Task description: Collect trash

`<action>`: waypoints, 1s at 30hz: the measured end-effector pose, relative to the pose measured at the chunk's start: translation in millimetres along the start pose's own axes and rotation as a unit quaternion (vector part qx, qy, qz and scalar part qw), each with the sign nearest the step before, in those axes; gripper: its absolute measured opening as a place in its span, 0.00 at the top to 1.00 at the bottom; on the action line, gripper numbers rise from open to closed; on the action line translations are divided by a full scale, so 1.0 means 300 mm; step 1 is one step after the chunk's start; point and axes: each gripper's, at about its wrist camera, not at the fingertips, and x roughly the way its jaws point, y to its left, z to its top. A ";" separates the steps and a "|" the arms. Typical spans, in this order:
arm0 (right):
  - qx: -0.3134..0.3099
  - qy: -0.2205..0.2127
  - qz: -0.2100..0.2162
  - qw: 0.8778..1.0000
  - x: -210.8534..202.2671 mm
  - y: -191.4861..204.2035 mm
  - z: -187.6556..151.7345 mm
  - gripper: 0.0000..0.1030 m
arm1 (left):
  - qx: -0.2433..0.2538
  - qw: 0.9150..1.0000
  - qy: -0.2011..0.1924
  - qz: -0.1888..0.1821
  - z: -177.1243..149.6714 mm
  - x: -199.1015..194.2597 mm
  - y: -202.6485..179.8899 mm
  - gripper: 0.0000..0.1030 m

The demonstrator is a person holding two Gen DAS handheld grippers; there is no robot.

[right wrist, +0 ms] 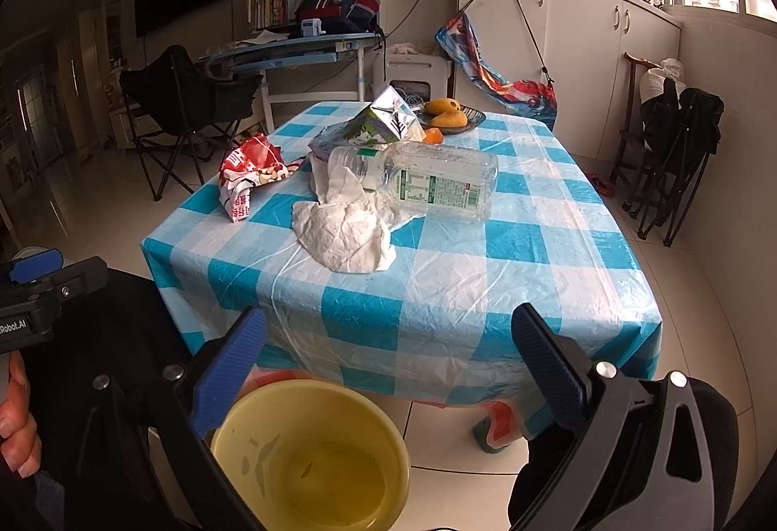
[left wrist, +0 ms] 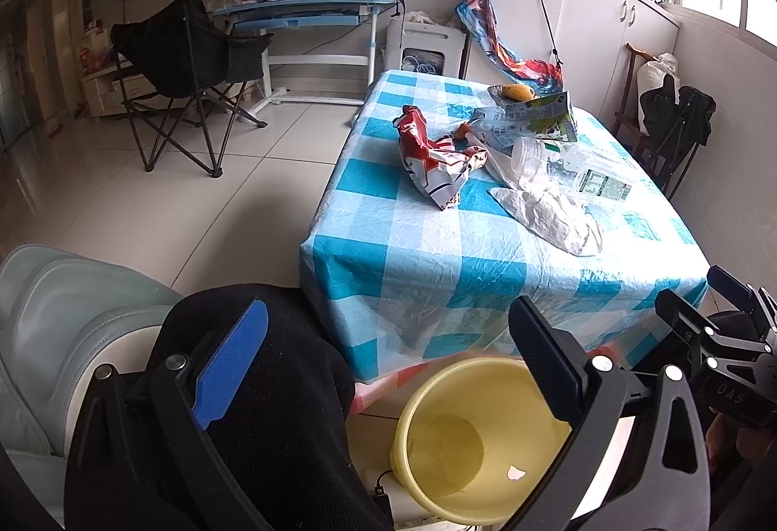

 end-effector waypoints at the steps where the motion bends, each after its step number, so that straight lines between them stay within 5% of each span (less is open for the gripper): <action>1: 0.001 0.003 0.004 1.000 0.003 0.000 0.002 0.06 | -0.006 1.000 0.000 -0.001 0.004 0.001 0.007 0.07; 16: -0.028 0.041 0.084 0.995 0.213 0.051 0.131 0.06 | -0.083 0.996 0.010 -0.019 0.216 0.164 0.054 0.07; 28: -0.040 0.074 0.105 0.991 0.377 0.064 0.180 0.36 | -0.119 0.991 0.051 -0.015 0.374 0.441 0.055 0.07; 30: -0.037 0.080 0.103 0.991 0.392 0.062 0.180 0.47 | -0.114 0.992 0.055 -0.014 0.397 0.486 0.049 0.07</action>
